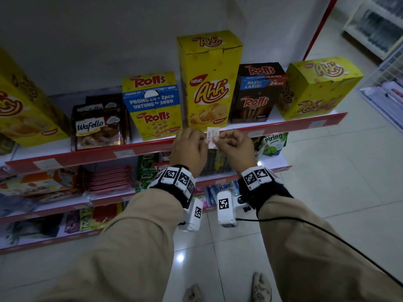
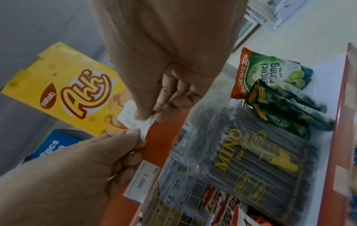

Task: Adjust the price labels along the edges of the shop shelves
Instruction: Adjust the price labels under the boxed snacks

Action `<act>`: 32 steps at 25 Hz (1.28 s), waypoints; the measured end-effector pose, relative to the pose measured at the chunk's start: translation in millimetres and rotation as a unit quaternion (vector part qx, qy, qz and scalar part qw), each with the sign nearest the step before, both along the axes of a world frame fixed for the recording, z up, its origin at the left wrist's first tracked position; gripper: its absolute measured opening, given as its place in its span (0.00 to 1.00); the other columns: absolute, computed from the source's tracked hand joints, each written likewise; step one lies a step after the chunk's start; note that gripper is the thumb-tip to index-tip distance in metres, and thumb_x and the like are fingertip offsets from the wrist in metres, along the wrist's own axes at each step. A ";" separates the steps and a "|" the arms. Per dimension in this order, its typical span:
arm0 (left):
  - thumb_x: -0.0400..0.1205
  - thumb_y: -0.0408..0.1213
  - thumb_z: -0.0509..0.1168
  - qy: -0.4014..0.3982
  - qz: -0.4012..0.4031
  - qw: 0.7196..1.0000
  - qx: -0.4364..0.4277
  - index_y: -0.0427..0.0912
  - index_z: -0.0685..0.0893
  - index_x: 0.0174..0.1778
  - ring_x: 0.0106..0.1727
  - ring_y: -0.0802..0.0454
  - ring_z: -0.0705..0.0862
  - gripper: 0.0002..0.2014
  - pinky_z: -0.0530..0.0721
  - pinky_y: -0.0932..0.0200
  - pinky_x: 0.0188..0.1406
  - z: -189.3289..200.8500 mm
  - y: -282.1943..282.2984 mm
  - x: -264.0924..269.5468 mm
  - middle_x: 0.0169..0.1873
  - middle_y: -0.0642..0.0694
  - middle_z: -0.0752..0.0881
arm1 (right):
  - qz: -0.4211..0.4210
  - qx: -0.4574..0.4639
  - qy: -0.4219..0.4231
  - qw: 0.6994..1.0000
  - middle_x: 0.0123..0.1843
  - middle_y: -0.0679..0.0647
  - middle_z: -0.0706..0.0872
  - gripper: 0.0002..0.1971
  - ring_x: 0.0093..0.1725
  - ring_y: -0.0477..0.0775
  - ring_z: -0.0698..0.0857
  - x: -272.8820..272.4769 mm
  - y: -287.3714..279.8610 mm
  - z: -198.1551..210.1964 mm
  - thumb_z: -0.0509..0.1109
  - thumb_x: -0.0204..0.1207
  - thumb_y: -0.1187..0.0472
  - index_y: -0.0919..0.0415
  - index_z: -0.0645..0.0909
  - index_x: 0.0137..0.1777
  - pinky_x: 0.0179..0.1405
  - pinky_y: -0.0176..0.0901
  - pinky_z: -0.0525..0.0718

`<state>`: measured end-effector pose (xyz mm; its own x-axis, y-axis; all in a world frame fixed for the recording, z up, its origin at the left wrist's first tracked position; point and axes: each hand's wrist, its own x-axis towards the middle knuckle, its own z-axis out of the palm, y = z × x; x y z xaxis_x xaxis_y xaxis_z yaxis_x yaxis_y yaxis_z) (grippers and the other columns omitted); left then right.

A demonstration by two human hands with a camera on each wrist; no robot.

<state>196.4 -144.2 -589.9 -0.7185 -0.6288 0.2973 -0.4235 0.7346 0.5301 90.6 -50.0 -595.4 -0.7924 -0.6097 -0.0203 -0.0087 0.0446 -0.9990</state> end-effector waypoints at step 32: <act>0.83 0.38 0.60 -0.099 -0.012 0.993 -0.067 0.41 0.80 0.60 0.57 0.39 0.73 0.12 0.76 0.44 0.52 3.7 -3.4 6.0 0.53 0.39 0.77 | 0.132 0.192 0.408 0.883 0.51 0.56 0.85 0.05 0.55 0.60 0.76 -40.8 -0.3 25.3 0.72 0.74 0.65 0.59 0.87 0.48 0.55 0.51 0.74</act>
<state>202.4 -147.6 -586.1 -0.7853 -0.5757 0.2280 -0.4920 0.8037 0.3347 49.8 -50.2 -570.1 -0.4691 -0.8480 0.2467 -0.7798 0.2666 -0.5664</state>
